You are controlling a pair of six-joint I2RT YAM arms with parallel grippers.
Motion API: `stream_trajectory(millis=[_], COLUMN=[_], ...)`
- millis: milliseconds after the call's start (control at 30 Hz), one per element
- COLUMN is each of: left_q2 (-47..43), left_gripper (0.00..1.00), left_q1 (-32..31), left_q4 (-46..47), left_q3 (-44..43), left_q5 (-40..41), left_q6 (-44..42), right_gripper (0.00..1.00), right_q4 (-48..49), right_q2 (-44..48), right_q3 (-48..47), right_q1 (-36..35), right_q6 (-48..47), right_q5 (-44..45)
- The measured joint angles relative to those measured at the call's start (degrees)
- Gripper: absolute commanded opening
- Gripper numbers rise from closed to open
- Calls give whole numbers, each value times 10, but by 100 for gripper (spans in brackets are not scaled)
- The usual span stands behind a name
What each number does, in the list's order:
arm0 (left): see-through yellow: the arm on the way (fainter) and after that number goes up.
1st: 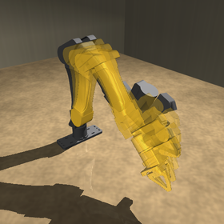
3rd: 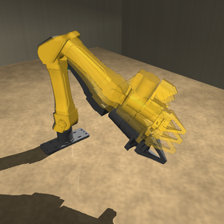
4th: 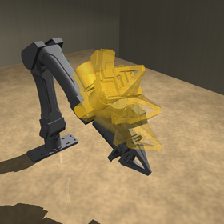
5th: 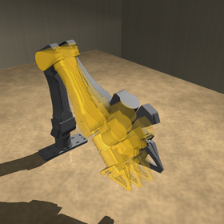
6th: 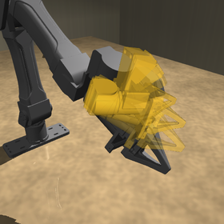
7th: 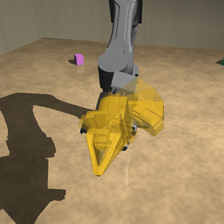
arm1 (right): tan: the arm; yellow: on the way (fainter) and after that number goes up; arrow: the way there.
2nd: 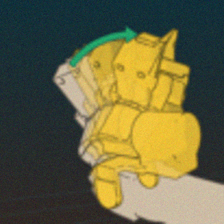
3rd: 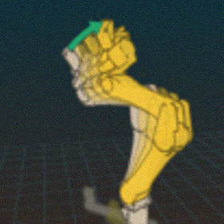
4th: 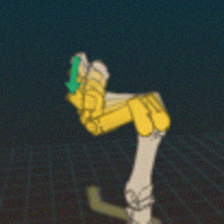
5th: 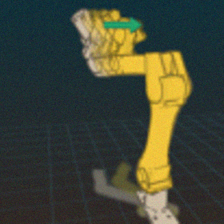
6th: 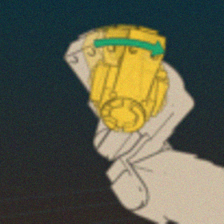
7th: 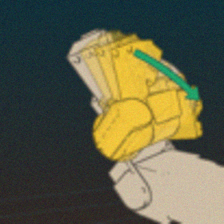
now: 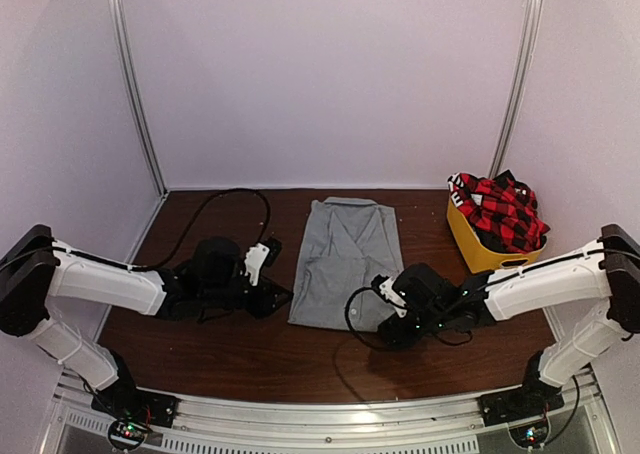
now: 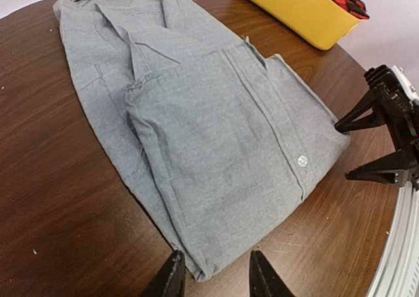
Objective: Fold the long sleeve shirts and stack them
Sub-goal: Pick up the 2/3-rectangle-folded shirt from the center of the board.
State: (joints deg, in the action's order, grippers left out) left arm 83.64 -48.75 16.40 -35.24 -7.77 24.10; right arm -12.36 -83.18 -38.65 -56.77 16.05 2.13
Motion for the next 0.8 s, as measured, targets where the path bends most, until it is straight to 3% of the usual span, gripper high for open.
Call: stream_trajectory(millis=[133, 333, 400, 600, 800], left_q2=[-5, -31, -47, -89, -130], left_gripper=[48, 89, 96, 98, 96], left_q1=[0, 0, 0, 2, 3], left_q4=[-27, -67, -77, -94, -102], left_q3=[-1, -7, -7, -8, -6], left_q5=[13, 39, 43, 36, 12], left_q6=[-3, 2, 6, 8, -16], right_gripper=[66, 45, 33, 2, 0], right_q4=[-7, -18, -20, -28, -50], right_q2=[-40, -77, -86, -98, -93], right_q3=[-16, -43, -50, -61, -64], right_q1=[-13, -37, -48, -83, -127], right_q6=[-12, -21, -24, -14, 6], right_q5=[22, 50, 58, 86, 92])
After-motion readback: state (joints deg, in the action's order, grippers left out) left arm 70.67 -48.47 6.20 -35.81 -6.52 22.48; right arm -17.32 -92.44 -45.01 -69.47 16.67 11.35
